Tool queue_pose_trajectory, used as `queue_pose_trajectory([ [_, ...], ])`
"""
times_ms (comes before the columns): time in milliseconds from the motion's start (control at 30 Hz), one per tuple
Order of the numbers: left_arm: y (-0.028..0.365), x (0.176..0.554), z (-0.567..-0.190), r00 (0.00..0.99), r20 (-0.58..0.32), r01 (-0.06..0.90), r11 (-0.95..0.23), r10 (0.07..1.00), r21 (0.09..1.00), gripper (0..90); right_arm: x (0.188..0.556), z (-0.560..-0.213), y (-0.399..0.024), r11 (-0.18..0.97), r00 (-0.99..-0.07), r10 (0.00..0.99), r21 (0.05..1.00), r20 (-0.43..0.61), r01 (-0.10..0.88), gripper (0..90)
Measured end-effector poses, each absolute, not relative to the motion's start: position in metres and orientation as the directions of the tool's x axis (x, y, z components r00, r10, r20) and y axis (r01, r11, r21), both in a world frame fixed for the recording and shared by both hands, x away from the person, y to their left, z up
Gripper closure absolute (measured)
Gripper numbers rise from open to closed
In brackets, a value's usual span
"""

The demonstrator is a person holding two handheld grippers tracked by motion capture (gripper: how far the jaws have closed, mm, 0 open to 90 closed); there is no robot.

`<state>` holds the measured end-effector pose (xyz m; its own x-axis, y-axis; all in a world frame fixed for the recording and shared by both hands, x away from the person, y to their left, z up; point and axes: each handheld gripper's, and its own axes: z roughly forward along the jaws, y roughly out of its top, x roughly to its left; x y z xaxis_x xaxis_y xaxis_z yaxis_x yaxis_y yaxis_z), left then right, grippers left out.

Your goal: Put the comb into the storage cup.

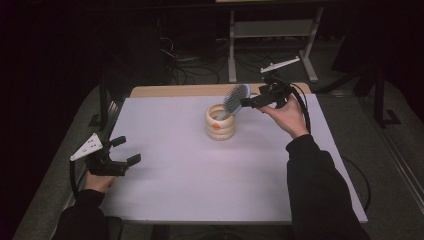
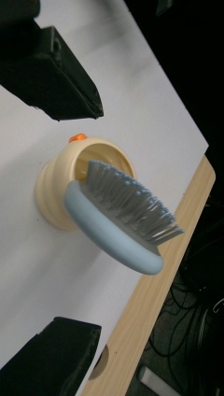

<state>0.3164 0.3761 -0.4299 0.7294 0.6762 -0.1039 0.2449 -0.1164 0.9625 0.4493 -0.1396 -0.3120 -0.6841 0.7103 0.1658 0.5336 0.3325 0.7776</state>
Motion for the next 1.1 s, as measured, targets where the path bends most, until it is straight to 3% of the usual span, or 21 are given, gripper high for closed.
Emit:
queue_pose_trajectory([
  [1100, 0.373, 0.319, -0.433, 0.733, -0.111, 0.261, -0.127, 0.672, 0.957, 0.0, 0.398, -0.340, -0.176, 0.302, -0.684, 0.722, 0.842, 0.104, 0.446, 0.0],
])
